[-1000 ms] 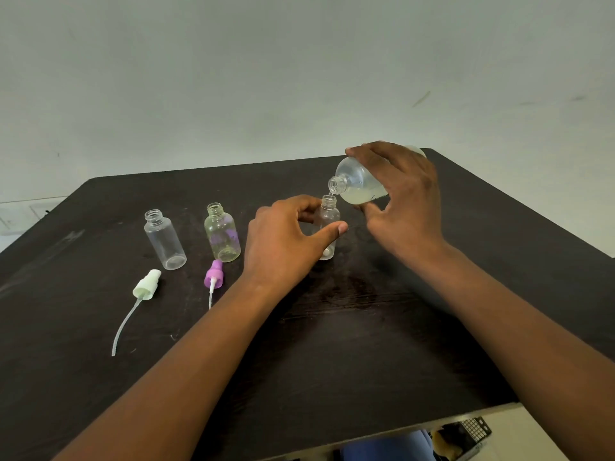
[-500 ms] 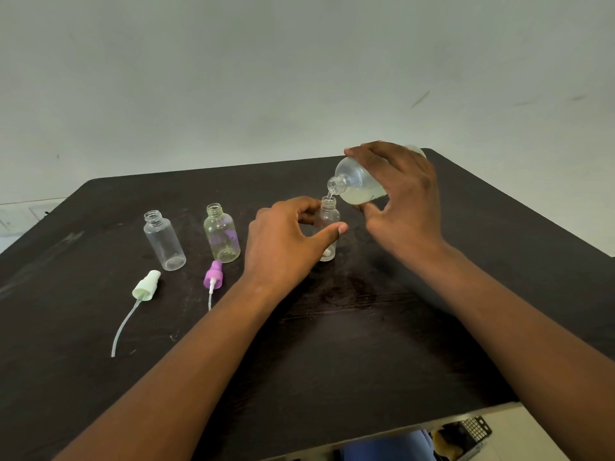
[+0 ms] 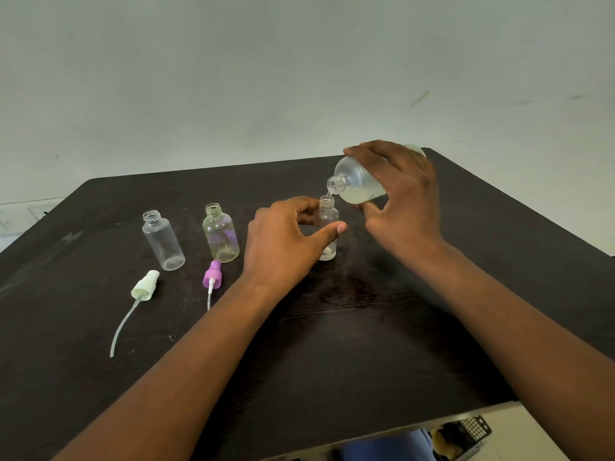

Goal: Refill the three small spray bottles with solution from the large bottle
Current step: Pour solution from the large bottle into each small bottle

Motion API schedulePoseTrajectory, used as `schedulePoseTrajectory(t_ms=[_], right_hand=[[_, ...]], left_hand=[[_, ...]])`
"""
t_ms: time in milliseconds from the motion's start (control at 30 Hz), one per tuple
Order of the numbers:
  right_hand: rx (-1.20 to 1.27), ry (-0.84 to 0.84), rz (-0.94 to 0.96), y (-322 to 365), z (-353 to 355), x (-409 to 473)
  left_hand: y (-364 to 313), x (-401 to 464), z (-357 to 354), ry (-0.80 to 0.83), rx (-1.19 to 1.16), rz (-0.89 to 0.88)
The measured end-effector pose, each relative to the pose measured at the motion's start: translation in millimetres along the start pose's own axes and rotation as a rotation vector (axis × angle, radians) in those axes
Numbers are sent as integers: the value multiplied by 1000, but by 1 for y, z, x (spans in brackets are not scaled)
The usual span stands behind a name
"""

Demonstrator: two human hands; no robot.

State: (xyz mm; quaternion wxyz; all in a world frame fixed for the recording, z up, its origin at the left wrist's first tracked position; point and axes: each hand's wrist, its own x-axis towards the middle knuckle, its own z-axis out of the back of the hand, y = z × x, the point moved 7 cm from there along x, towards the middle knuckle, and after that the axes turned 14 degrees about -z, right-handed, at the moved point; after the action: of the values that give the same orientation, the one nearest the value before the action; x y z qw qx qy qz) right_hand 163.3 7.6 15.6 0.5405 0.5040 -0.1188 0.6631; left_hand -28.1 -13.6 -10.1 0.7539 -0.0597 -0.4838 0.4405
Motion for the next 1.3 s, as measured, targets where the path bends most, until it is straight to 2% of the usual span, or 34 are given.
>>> schedulePoseTrajectory(t_ms=[1300], right_hand=[[-2, -6, 10, 1, 0, 0]], left_hand=[[1, 0, 1, 8, 15, 4]])
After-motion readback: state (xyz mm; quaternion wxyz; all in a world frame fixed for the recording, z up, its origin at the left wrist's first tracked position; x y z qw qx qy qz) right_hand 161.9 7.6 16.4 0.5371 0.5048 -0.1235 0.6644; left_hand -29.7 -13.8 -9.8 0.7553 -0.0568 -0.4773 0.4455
